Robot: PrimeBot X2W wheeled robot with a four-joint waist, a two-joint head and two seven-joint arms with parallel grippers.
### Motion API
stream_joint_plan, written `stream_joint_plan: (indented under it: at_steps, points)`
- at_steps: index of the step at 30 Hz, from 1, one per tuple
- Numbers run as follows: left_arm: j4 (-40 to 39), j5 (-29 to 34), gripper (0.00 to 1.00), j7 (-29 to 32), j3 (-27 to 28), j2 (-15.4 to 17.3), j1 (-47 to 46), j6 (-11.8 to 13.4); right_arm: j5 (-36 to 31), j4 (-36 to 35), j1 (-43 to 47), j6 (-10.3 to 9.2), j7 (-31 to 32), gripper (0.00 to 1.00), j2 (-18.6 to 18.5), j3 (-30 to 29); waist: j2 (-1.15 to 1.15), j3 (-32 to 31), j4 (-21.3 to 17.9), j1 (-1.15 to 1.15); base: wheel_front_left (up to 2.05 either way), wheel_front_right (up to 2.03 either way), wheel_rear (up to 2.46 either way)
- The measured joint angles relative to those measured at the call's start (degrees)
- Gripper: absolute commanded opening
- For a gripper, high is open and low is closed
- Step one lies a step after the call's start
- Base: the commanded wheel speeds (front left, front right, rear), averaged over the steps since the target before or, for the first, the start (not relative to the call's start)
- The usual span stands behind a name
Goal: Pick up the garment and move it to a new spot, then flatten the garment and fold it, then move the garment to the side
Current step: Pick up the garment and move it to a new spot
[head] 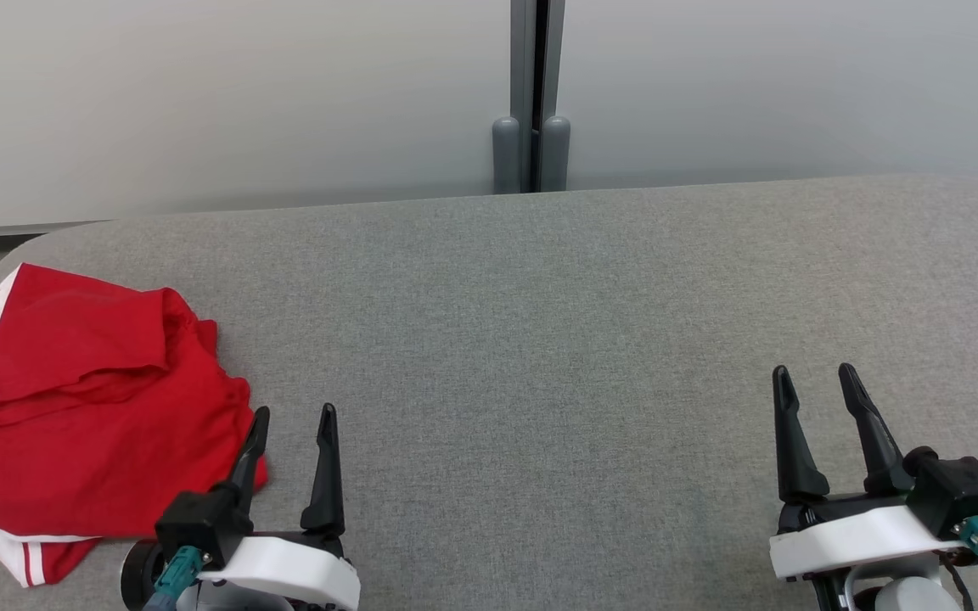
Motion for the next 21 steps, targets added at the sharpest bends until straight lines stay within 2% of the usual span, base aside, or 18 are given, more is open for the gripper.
stream_joint_plan:
  at_steps: [16, 21]
  points:
    - [1.77, 0.24, 1.00, -0.38, -0.56, -0.01, -0.31, -0.31, 0.59, 1.80, -0.94, 0.01, -0.27, 1.00, -0.02, -0.12, 0.00, -0.10, 0.17, 0.00, 0.00, 0.00, 0.00]
    - [1.77, 0.14, 1.00, -0.38, -0.81, -0.03, -0.59, -0.21, 0.68, 1.72, -0.87, 0.00, -0.27, 1.00, -0.04, 0.35, 0.00, -0.18, 1.57, 0.00, 0.00, 0.00, 0.00]
